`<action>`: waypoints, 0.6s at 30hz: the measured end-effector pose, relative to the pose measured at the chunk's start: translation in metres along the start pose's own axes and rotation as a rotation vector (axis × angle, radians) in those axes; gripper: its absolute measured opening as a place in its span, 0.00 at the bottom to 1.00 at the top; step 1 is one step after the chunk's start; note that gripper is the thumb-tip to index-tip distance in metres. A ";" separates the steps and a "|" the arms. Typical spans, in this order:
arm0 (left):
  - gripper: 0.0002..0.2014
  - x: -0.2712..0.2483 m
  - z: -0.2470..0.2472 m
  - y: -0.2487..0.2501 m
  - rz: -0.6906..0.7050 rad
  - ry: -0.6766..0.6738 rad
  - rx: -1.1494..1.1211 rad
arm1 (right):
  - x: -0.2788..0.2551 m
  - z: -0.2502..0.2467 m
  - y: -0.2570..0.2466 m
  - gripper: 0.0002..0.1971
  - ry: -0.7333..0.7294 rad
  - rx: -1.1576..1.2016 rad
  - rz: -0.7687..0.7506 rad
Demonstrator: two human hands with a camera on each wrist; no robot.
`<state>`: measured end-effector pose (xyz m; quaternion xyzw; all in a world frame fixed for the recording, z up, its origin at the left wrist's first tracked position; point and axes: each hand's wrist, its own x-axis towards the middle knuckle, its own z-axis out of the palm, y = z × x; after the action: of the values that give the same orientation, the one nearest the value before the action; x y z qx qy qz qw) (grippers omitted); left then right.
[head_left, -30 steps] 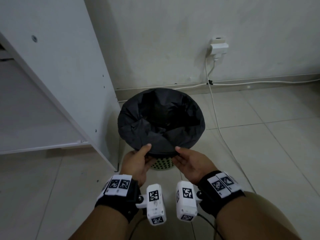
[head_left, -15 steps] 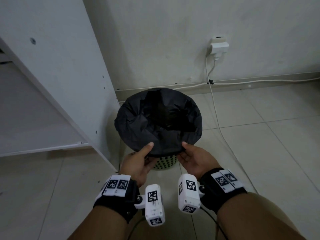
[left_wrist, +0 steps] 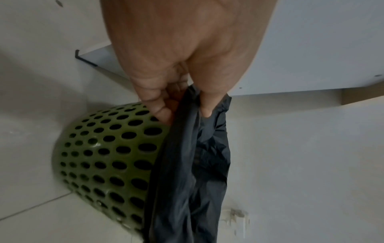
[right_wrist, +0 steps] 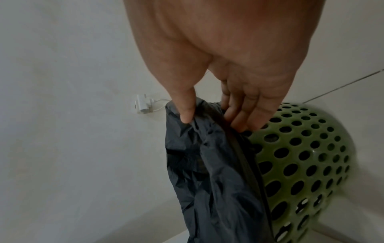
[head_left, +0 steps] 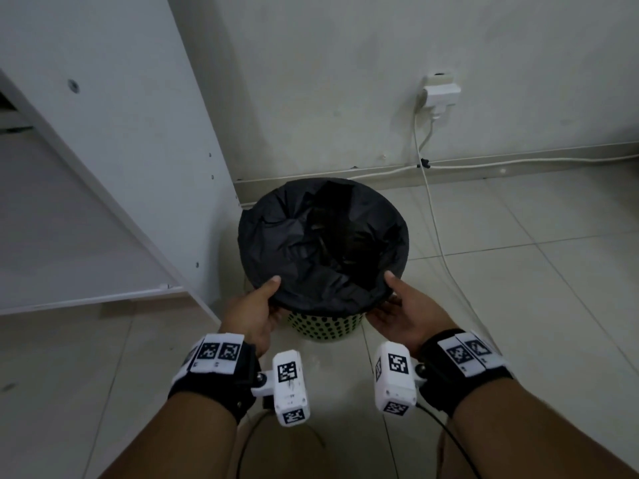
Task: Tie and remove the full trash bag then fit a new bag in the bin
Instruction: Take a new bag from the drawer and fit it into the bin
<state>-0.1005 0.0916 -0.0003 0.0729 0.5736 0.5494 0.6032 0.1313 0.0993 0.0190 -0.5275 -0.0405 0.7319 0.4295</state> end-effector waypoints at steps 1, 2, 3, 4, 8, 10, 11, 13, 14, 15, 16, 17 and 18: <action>0.16 -0.001 0.001 -0.002 0.012 0.003 -0.018 | 0.001 0.000 0.002 0.19 0.000 0.012 -0.017; 0.18 -0.003 0.002 -0.005 0.014 -0.002 -0.027 | 0.000 0.001 0.004 0.18 0.001 0.029 -0.035; 0.18 -0.006 0.005 -0.011 0.002 -0.021 -0.023 | 0.000 0.002 0.007 0.17 -0.001 0.045 -0.048; 0.18 -0.010 0.008 -0.017 -0.020 -0.046 -0.009 | -0.002 0.003 0.010 0.15 -0.009 0.057 -0.052; 0.14 -0.022 0.020 -0.042 -0.041 -0.112 0.037 | -0.004 0.009 0.028 0.07 -0.046 0.006 -0.048; 0.11 -0.020 0.020 -0.042 -0.011 -0.095 0.019 | -0.004 0.011 0.034 0.06 -0.051 -0.041 -0.051; 0.10 -0.018 0.019 -0.039 0.003 -0.084 0.019 | -0.005 0.011 0.035 0.05 -0.048 -0.063 -0.044; 0.11 -0.013 0.014 -0.030 0.015 -0.068 0.036 | -0.006 0.011 0.032 0.05 -0.028 -0.107 -0.038; 0.12 -0.011 0.011 -0.026 0.020 -0.055 0.045 | -0.006 0.010 0.028 0.06 -0.001 -0.115 -0.052; 0.14 -0.009 0.009 -0.021 0.029 -0.037 0.055 | -0.005 0.008 0.024 0.09 0.031 -0.117 -0.074; 0.14 -0.008 0.006 -0.016 0.045 -0.018 0.066 | -0.002 0.005 0.020 0.12 0.054 -0.105 -0.086; 0.15 -0.007 0.004 -0.012 0.058 -0.007 0.074 | -0.001 0.002 0.017 0.14 0.057 -0.084 -0.086; 0.15 -0.006 0.002 -0.009 0.068 -0.003 0.070 | 0.000 0.001 0.015 0.15 0.045 -0.056 -0.076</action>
<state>-0.0922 0.0846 -0.0021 0.1141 0.5889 0.5489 0.5821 0.1216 0.0903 0.0123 -0.5538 -0.0711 0.7015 0.4430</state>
